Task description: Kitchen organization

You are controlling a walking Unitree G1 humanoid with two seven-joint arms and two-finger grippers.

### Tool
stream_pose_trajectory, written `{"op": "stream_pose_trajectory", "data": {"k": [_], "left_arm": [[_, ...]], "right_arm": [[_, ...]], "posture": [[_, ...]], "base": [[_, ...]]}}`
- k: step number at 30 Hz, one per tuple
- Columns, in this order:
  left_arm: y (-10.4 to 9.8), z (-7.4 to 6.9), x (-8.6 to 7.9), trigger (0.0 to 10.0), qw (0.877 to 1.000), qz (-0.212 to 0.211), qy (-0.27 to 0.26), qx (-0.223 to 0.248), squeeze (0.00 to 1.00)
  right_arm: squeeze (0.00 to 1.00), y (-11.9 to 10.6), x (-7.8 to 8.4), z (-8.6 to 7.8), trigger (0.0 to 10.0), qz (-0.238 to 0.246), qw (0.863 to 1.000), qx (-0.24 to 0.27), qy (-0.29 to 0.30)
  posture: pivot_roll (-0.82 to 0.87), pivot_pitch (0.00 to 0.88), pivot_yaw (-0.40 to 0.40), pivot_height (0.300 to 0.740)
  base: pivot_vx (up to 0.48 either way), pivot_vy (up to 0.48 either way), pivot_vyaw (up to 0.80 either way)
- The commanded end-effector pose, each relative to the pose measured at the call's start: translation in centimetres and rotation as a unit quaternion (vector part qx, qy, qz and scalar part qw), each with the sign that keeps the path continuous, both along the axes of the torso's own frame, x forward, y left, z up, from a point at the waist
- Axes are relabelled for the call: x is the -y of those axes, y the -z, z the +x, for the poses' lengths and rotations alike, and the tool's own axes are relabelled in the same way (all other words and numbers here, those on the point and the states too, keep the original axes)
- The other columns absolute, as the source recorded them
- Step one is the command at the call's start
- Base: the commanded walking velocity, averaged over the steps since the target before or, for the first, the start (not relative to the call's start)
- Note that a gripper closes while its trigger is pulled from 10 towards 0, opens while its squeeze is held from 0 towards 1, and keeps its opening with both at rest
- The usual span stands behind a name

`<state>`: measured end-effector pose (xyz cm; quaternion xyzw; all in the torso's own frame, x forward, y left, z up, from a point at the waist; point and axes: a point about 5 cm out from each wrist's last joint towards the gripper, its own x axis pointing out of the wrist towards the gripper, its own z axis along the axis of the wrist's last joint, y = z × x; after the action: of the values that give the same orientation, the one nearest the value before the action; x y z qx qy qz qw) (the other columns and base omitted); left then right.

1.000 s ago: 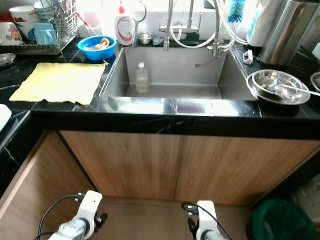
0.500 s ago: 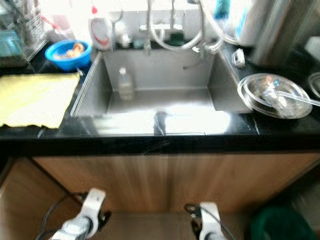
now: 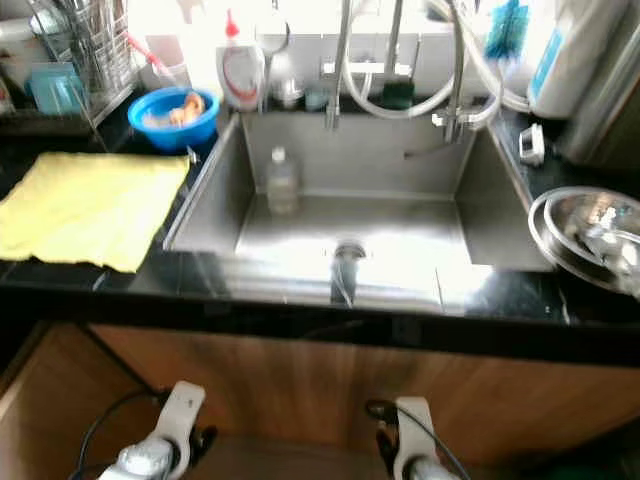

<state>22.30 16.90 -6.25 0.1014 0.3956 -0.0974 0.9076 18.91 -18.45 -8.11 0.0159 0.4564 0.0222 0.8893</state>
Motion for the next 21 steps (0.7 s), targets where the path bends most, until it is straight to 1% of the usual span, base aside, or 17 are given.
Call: {"op": "stream_pose_trajectory", "data": {"k": [1,10,13,16,21], "left_arm": [[0.20,-0.38,-0.53,10.0,1.000,0.008,-0.002,-0.007,0.00],[0.25,-0.45,-0.37,10.0,1.000,0.008,0.005,-0.008,0.00],[0.25,-0.45,-0.30,10.0,1.000,0.000,-0.003,-0.007,0.00],[0.28,-0.47,-0.21,10.0,1.000,0.004,0.005,-0.009,0.00],[0.25,-0.41,-0.15,10.0,1.000,0.007,0.006,-0.008,0.00]], "right_arm": [[0.00,0.17,-0.36,-0.22,10.0,0.005,1.000,-0.005,0.003],[0.00,0.24,-0.29,-0.39,10.0,0.005,1.000,-0.005,0.012],[0.00,0.26,-0.28,-0.44,10.0,0.007,1.000,-0.005,0.018],[0.00,0.28,-0.28,-0.48,10.0,0.007,1.000,-0.005,0.020],[0.00,0.29,-0.29,-0.50,10.0,0.007,1.000,-0.004,0.021]], "posture": [[-0.02,0.000,0.033,0.740],[-0.02,0.000,0.032,0.740],[-0.02,0.000,0.032,0.740],[-0.02,0.000,0.031,0.740],[-0.02,0.000,0.030,0.740]], "base": [[0.000,0.000,0.00],[0.000,0.000,0.00],[-0.294,0.000,0.00],[-0.374,0.000,0.00],[0.000,0.000,0.00]]}}
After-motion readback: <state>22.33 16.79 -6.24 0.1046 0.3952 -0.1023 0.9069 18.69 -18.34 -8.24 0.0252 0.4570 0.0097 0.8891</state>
